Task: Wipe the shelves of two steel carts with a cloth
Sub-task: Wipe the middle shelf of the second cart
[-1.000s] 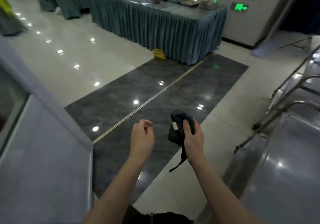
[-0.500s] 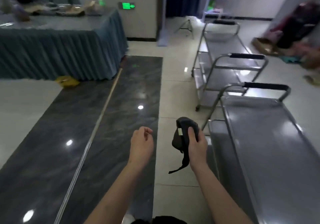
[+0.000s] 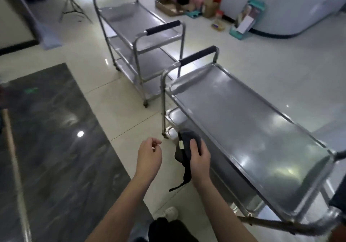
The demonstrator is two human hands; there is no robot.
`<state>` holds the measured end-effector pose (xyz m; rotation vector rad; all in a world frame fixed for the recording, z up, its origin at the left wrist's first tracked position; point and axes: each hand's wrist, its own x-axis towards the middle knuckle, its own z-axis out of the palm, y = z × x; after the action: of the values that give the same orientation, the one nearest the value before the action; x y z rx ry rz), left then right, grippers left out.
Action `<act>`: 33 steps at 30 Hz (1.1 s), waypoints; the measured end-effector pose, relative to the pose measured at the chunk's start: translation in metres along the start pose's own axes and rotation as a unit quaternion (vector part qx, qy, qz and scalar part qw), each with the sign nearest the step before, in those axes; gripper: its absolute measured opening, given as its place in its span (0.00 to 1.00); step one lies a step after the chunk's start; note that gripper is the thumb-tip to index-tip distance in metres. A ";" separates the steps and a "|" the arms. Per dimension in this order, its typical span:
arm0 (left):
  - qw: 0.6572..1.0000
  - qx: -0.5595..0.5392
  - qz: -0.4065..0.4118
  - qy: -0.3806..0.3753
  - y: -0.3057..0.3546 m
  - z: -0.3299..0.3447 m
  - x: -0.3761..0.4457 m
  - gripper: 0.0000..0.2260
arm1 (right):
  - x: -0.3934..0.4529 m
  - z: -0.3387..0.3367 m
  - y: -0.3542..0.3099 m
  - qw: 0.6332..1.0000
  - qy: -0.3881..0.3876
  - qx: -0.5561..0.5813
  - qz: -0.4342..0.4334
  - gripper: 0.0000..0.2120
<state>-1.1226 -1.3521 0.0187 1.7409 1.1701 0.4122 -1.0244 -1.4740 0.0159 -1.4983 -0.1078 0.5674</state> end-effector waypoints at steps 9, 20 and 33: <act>0.986 0.078 0.061 -0.131 -0.063 0.100 0.085 0.10 | 0.062 -0.019 0.123 0.991 0.130 0.009 0.031 0.08; 0.951 0.136 0.147 -0.234 -0.182 0.215 0.175 0.10 | 0.133 -0.046 0.275 0.952 0.298 0.069 0.009 0.09; 0.909 0.113 0.352 -0.195 -0.276 0.346 0.294 0.10 | 0.275 -0.076 0.368 0.905 0.376 -0.074 -0.185 0.13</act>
<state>-0.8814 -1.2635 -0.4469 2.2990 0.2800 0.3280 -0.8614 -1.4387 -0.4190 -1.6972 0.1696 -0.3526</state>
